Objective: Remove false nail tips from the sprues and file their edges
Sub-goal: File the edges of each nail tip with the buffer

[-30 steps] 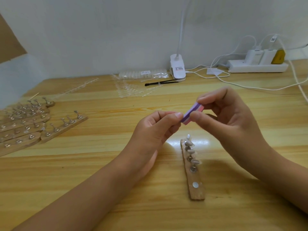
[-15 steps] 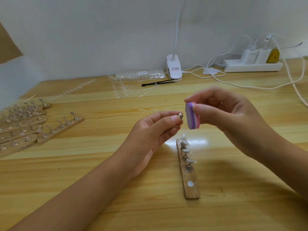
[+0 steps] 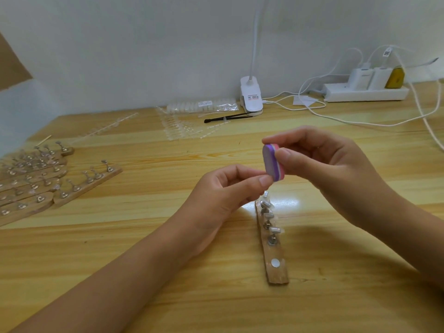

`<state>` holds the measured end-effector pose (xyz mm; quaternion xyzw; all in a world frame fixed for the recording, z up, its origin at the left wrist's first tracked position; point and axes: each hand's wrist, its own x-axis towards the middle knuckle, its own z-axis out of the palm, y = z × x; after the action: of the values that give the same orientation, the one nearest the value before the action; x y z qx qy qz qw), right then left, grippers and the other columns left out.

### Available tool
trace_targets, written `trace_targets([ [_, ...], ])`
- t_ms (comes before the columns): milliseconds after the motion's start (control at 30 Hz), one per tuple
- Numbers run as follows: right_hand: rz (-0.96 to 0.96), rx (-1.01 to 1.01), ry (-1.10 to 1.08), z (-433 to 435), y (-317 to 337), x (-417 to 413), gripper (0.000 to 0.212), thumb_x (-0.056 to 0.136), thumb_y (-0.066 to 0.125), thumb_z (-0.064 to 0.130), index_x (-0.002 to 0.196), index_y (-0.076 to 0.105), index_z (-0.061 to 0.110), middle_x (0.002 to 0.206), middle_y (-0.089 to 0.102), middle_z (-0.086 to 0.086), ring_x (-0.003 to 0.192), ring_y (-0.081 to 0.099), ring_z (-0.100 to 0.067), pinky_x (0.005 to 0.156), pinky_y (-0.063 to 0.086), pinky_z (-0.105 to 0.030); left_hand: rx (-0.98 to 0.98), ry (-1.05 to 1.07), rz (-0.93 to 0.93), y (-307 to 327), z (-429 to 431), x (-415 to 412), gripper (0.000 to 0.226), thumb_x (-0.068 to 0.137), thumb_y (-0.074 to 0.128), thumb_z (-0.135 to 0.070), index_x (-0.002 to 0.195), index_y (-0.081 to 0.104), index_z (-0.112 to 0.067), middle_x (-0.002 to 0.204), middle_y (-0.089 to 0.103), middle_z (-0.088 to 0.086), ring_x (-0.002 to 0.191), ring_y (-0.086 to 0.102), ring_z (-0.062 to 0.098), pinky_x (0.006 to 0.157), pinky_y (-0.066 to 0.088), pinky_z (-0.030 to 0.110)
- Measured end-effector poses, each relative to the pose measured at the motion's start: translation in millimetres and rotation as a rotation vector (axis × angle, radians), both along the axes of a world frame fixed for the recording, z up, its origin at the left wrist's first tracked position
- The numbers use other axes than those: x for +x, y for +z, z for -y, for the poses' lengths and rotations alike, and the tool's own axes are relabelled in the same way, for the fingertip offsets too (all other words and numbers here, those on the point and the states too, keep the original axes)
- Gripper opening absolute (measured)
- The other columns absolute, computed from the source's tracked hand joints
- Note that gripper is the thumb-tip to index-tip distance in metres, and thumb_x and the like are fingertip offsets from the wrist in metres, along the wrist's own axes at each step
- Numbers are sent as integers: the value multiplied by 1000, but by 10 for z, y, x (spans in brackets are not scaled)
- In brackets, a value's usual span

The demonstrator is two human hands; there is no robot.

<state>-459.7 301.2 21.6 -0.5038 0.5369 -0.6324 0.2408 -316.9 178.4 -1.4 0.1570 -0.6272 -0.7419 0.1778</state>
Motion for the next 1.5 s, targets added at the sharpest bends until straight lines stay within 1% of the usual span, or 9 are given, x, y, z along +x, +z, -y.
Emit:
trace_targets([
  [133, -15, 65, 56, -13, 13, 5, 25, 82, 66, 23, 104, 72, 14, 93, 75, -9, 85, 72, -17, 76, 54, -19, 87, 23, -23, -9, 12, -3, 14, 75, 73, -25, 86, 76, -17, 84, 70, -2, 78, 65, 5, 75, 51, 14],
  [467, -14, 53, 10, 2, 4, -6, 25, 81, 66, 24, 104, 73, 16, 97, 76, -5, 89, 71, -17, 77, 53, -18, -34, 20, 8, -54, 25, -4, 32, 67, 80, -37, 92, 76, -17, 91, 73, -3, 89, 66, 7, 86, 53, 22],
  [733, -12, 62, 13, 7, -12, -14, 26, 80, 66, 23, 104, 73, 13, 93, 76, -5, 84, 71, -14, 75, 53, -18, 12, 73, 43, -62, 27, -22, 12, 73, 76, -28, 82, 77, -21, 83, 67, -1, 80, 61, 7, 80, 54, 18],
  [867, -18, 79, 93, -15, 18, -49, 26, 77, 69, 25, 100, 74, 14, 93, 75, -6, 81, 70, -13, 72, 53, -17, 176, 157, -37, -23, 92, -34, 24, 71, 83, -24, 89, 72, -11, 82, 70, -1, 78, 65, 6, 75, 53, 14],
  [967, -136, 82, -33, -21, 22, -182, 22, 80, 69, 31, 100, 75, 23, 94, 75, -2, 80, 69, -11, 73, 54, -17, 242, 130, -126, 3, 152, -13, 13, 78, 79, -16, 90, 79, -16, 92, 73, 1, 85, 69, 8, 78, 53, 15],
  [1067, -531, 194, -265, -6, -63, -388, 15, 85, 69, 29, 99, 73, 25, 91, 67, 6, 79, 62, -9, 74, 54, -22, 260, 52, -170, 21, 144, -7, 17, 81, 70, -17, 94, 81, -21, 100, 75, 1, 92, 69, 9, 81, 53, 16],
  [1167, -849, 370, -298, 12, -187, -511, 15, 88, 65, 24, 101, 73, 25, 96, 58, 12, 83, 55, -4, 72, 45, -27, 248, 3, -169, 33, 130, -8, 20, 83, 66, -15, 96, 81, -19, 104, 75, 3, 95, 70, 10, 82, 53, 16],
  [1333, -939, 415, -313, 8, -222, -534, 24, 90, 64, 24, 113, 70, 25, 105, 55, 10, 93, 52, -10, 82, 48, -36, 209, -1, -135, 31, 120, -10, 19, 80, 64, -16, 87, 82, -17, 90, 76, 2, 84, 71, 8, 76, 54, 15],
  [1500, -896, -25, -252, -19, -31, -275, 33, 89, 67, 29, 119, 66, 16, 103, 60, 3, 92, 57, -9, 82, 46, -19, 173, -8, -96, 4, 105, -21, 16, 78, 67, -18, 84, 82, -18, 87, 76, 0, 81, 70, 6, 74, 54, 14],
])
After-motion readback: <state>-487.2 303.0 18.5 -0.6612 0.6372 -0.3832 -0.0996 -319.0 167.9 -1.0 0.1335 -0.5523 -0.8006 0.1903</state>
